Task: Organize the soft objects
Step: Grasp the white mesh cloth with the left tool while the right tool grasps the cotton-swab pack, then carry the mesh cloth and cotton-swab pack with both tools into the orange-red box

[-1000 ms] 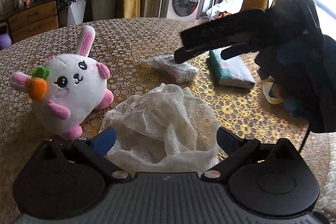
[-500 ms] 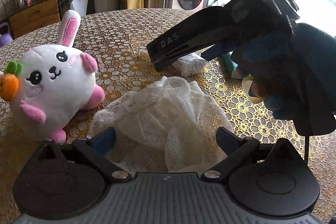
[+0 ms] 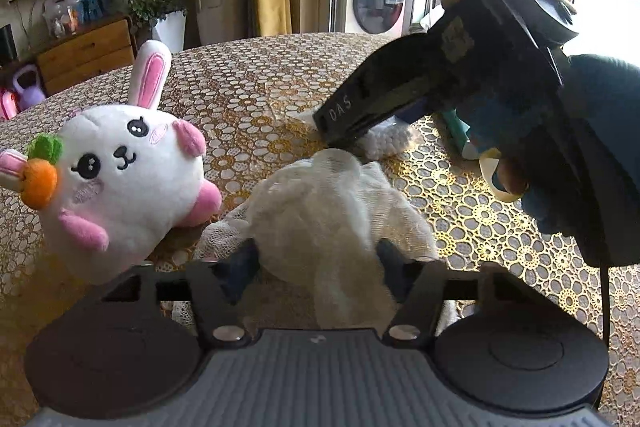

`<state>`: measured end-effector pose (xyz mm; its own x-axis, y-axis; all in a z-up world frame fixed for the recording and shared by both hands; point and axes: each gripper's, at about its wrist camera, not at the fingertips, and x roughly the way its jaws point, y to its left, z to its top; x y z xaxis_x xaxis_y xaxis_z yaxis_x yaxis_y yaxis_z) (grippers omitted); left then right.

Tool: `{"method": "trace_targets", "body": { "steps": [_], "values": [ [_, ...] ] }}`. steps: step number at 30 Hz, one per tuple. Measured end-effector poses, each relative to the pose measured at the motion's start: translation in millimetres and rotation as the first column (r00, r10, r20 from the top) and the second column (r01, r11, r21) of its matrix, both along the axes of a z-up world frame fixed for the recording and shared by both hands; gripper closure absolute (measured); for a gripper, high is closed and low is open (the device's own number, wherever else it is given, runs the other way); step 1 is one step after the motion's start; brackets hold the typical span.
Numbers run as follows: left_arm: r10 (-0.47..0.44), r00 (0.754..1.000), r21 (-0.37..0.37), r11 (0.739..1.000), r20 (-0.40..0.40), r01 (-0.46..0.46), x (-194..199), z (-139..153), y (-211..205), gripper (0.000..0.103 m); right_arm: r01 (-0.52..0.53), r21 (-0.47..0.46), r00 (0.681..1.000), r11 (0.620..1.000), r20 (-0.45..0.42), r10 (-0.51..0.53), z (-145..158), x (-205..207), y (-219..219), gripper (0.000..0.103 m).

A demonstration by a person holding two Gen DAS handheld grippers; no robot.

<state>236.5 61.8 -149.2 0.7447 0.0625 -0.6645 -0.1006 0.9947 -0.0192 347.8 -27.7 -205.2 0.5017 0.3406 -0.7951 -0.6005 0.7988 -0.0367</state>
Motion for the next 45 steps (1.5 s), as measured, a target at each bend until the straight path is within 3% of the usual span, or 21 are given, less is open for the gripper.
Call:
{"method": "trace_targets", "body": {
  "steps": [2, 5, 13, 28, 45],
  "values": [
    [0.003, 1.000, 0.005, 1.000, 0.001, -0.003, 0, 1, 0, 0.063, 0.001, -0.003, 1.000, 1.000, 0.001, -0.001, 1, -1, -1, 0.062],
    [0.008, 1.000, -0.016, 1.000, -0.005, -0.008, 1, 4, 4, 0.072, 0.001, 0.012, 1.000, 1.000, -0.010, -0.001, 4, -3, -5, 0.066],
    [0.047, 0.999, -0.067, 0.997, -0.013, -0.048, -5, 12, 15, 0.081, 0.012, 0.076, 1.000, 0.997, -0.010, -0.011, 23, -23, -25, 0.068],
    [0.035, 0.999, -0.088, 0.996, 0.040, -0.031, -40, 57, 1, 0.085, 0.022, 0.179, 0.999, 0.984, 0.033, -0.028, 83, -102, -90, 0.068],
    [-0.113, 0.989, -0.097, 0.988, 0.096, 0.123, -83, 127, -60, 0.085, 0.094, 0.254, 0.989, 0.963, 0.084, -0.119, 130, -181, -186, 0.068]
  ]
}}
